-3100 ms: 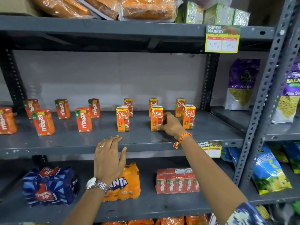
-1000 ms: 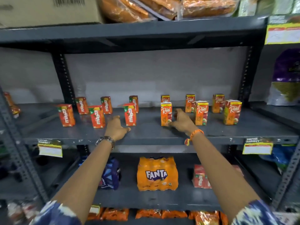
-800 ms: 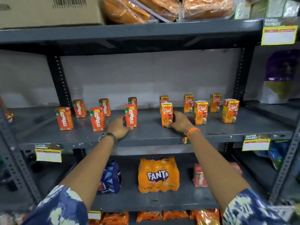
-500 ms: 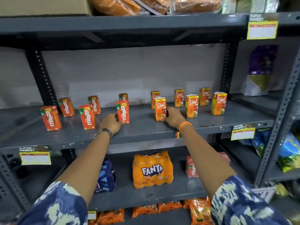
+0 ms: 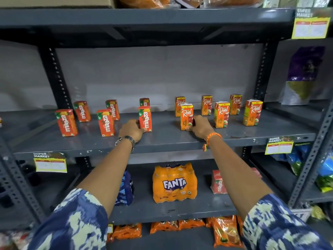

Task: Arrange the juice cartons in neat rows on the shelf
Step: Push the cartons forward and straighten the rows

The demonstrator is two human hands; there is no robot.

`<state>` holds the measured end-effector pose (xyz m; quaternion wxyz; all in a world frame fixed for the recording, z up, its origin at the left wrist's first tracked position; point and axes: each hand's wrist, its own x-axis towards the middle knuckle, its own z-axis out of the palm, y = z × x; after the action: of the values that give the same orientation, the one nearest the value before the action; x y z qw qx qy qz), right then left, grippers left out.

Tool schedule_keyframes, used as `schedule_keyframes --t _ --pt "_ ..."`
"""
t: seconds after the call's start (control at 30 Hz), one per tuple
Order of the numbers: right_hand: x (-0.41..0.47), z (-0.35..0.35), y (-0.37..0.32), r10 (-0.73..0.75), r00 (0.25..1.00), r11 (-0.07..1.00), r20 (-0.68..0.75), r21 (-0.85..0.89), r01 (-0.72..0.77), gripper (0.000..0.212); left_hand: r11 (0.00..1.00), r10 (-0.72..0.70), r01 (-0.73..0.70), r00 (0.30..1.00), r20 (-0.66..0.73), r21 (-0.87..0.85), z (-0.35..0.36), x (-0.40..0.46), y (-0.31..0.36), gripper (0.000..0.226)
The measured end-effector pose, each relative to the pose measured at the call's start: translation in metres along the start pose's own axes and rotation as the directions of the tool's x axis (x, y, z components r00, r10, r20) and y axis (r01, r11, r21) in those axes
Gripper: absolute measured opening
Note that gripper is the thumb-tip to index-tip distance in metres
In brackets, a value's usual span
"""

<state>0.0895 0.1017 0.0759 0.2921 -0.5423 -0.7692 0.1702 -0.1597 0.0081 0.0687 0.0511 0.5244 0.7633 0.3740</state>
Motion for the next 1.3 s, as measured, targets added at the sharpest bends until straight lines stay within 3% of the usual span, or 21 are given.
schedule_keyframes --t 0.2,0.37,0.47,0.53,0.6,0.67,0.77,0.87,1.3 --pt "0.001 0.001 0.000 -0.021 1.000 1.000 0.006 -0.010 0.021 0.037 0.999 0.005 -0.005 1.000 0.011 0.032 -0.001 0.000 -0.001 0.048" --pt "-0.005 -0.002 -0.001 0.005 1.000 0.999 -0.021 -0.041 -0.006 0.028 0.998 -0.001 0.000 1.000 -0.017 -0.056 -0.008 -0.007 -0.004 0.042" --pt "-0.027 0.004 -0.011 0.010 0.961 1.000 -0.276 -0.023 -0.017 0.031 0.983 0.073 -0.109 0.972 -0.224 -0.151 -0.023 -0.035 -0.019 0.019" --pt "-0.049 0.017 -0.032 -0.093 0.867 0.991 -0.489 0.039 0.128 0.038 0.977 0.193 -0.214 0.882 -0.429 -0.001 -0.035 -0.061 -0.048 0.009" --pt "-0.065 0.036 -0.063 -0.194 0.824 0.954 -0.532 0.095 0.286 0.040 0.966 0.260 -0.212 0.818 -0.513 0.150 -0.045 -0.078 -0.086 0.023" --pt "-0.067 0.058 -0.101 -0.266 0.863 0.888 -0.430 0.238 0.393 0.043 0.960 0.235 -0.122 0.842 -0.485 0.252 -0.055 -0.083 -0.124 0.043" --pt "-0.062 0.088 -0.162 -0.312 0.943 0.843 -0.114 0.425 0.330 0.046 0.919 0.223 -0.057 0.892 -0.393 0.391 -0.064 -0.081 -0.163 0.061" --pt "-0.059 0.113 -0.209 -0.342 0.936 0.876 0.081 0.388 0.287 0.058 0.884 0.261 -0.088 0.908 -0.328 0.458 -0.065 -0.079 -0.181 0.065" --pt "-0.014 0.170 -0.239 -0.219 0.963 0.949 0.154 0.263 0.174 0.066 0.880 0.285 -0.103 0.895 -0.343 0.463 -0.061 -0.082 -0.180 0.058"
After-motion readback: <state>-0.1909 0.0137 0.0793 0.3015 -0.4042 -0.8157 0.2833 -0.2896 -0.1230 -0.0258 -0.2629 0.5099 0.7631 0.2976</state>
